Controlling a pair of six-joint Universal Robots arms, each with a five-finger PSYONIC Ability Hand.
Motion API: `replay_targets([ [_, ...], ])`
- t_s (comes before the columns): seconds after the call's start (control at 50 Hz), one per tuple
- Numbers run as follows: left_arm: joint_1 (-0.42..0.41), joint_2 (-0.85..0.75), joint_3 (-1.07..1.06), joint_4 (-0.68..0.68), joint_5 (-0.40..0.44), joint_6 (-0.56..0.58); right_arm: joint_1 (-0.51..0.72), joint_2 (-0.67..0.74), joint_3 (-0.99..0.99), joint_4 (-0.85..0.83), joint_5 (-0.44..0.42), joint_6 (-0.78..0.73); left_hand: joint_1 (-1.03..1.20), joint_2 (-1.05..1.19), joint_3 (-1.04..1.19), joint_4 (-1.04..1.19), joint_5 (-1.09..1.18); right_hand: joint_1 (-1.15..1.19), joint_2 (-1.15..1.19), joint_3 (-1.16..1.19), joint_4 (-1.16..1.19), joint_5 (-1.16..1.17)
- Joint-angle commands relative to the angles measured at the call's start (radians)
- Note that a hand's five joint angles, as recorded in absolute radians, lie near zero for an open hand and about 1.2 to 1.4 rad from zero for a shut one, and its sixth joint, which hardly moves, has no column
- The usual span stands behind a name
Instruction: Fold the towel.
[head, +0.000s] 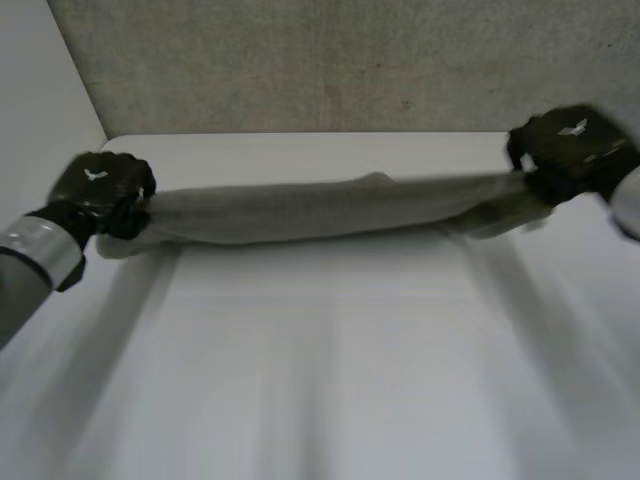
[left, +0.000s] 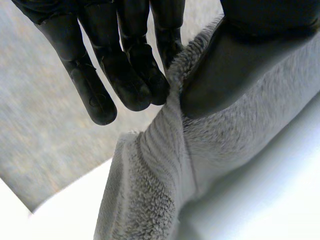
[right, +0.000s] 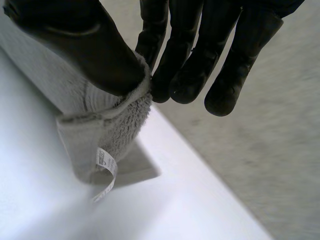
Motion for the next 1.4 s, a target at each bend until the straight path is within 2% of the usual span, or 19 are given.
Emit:
replay_targets([
  [0.02,0.057,0.212,-0.083,0.007,0.063,-0.008,-0.097,-0.134,-0.036,0.092,-0.093,0.015,0.161,0.059,0.053,0.036,0.123,0.077,0.093,0.064,0.059,0.060],
  [0.1,0.058,0.206,-0.077,0.009,0.098,-0.008,-0.097,-0.119,-0.040,0.097,-0.124,0.015,0.161,0.059,0.053,0.036,0.123,0.077,0.093,0.064,0.059,0.060],
  [0.2,0.055,0.085,-0.037,0.010,0.104,-0.004,-0.074,0.013,-0.066,0.092,-0.110,0.003,0.161,0.059,0.053,0.036,0.123,0.077,0.093,0.064,0.059,0.060],
  [0.3,0.034,-0.175,0.157,-0.002,0.086,0.004,0.050,0.201,-0.188,0.085,-0.001,-0.039,0.161,0.059,0.053,0.036,0.123,0.077,0.093,0.064,0.059,0.060],
  [0.36,0.022,-0.237,0.222,-0.011,0.081,0.004,0.073,0.257,-0.236,0.082,0.030,-0.051,0.161,0.059,0.053,0.036,0.123,0.077,0.093,0.064,0.059,0.060],
  [0.46,-0.008,-0.436,0.480,-0.091,0.063,0.003,0.110,0.445,-0.413,0.076,0.109,-0.069,0.161,0.059,0.053,0.036,0.123,0.077,0.093,0.064,0.059,0.060],
  [0.62,-0.061,-0.616,0.757,-0.145,0.034,0.001,0.148,0.631,-0.620,0.045,0.181,-0.063,0.161,0.059,0.053,0.036,0.123,0.077,0.093,0.064,0.059,0.060],
  [0.78,-0.081,-0.731,0.885,-0.149,-0.001,0.003,0.168,0.760,-0.780,0.045,0.231,-0.063,0.161,0.059,0.053,0.036,0.123,0.077,0.093,0.064,0.059,0.060],
  [0.8,-0.081,-0.731,0.885,-0.149,-0.001,0.003,0.168,0.760,-0.780,0.045,0.231,-0.063,0.161,0.059,0.053,0.036,0.123,0.077,0.093,0.064,0.059,0.060],
  [0.82,-0.084,-0.740,0.888,-0.149,-0.006,0.003,0.173,0.771,-0.791,0.043,0.235,-0.063,0.089,-0.013,-0.020,-0.036,0.051,0.077,0.093,0.064,0.059,0.060],
  [0.84,-0.089,-0.745,0.887,-0.149,-0.009,0.003,0.174,0.779,-0.799,0.043,0.240,-0.063,-0.098,-0.200,-0.206,-0.223,-0.136,0.077,0.093,0.064,0.059,0.060],
  [0.86,-0.089,-0.745,0.887,-0.149,-0.009,0.003,0.174,0.779,-0.799,0.043,0.240,-0.063,-0.100,-0.201,-0.208,-0.225,-0.138,0.077,0.093,0.064,0.059,0.060],
  [0.88,-0.093,-0.748,0.887,-0.149,-0.012,0.003,0.176,0.783,-0.800,0.043,0.244,-0.062,-0.434,-0.536,-0.542,-0.559,-0.472,-0.158,-0.141,-0.170,-0.175,-0.174],
  [0.9,-0.093,-0.748,0.887,-0.149,-0.012,0.003,0.176,0.783,-0.800,0.043,0.244,-0.062,-0.438,-0.539,-0.546,-0.563,-0.475,-0.160,-0.144,-0.173,-0.178,-0.176],
  [0.92,-0.095,-0.750,0.884,-0.149,-0.024,0.001,0.177,0.783,-0.802,0.042,0.255,-0.062,-0.868,-0.969,-0.976,-0.993,-0.906,-0.715,-0.699,-0.728,-0.733,-0.731],
  [0.94,-0.095,-0.747,0.882,-0.152,-0.044,0.001,0.179,0.786,-0.803,0.039,0.270,-0.060,-1.026,-1.128,-1.134,-1.151,-1.064,-1.096,-1.079,-1.108,-1.113,-1.112],
  [1.1,-0.095,-0.701,0.870,-0.204,-0.150,-0.005,0.213,0.733,-0.771,-0.009,0.312,-0.021,-1.016,-1.117,-1.124,-1.141,-1.054,-1.145,-1.129,-1.158,-1.163,-1.161],
  [1.22,-0.078,-0.584,0.760,-0.241,-0.158,-0.008,0.203,0.586,-0.605,-0.012,0.294,0.064,-1.016,-1.117,-1.124,-1.141,-1.054,-1.145,-1.129,-1.158,-1.163,-1.161],
  [1.4,-0.066,-0.411,0.537,-0.218,-0.152,0.003,0.185,0.415,-0.325,-0.015,0.274,0.046,-1.013,-1.115,-1.121,-1.138,-1.051,-1.145,-1.129,-1.158,-1.163,-1.161],
])
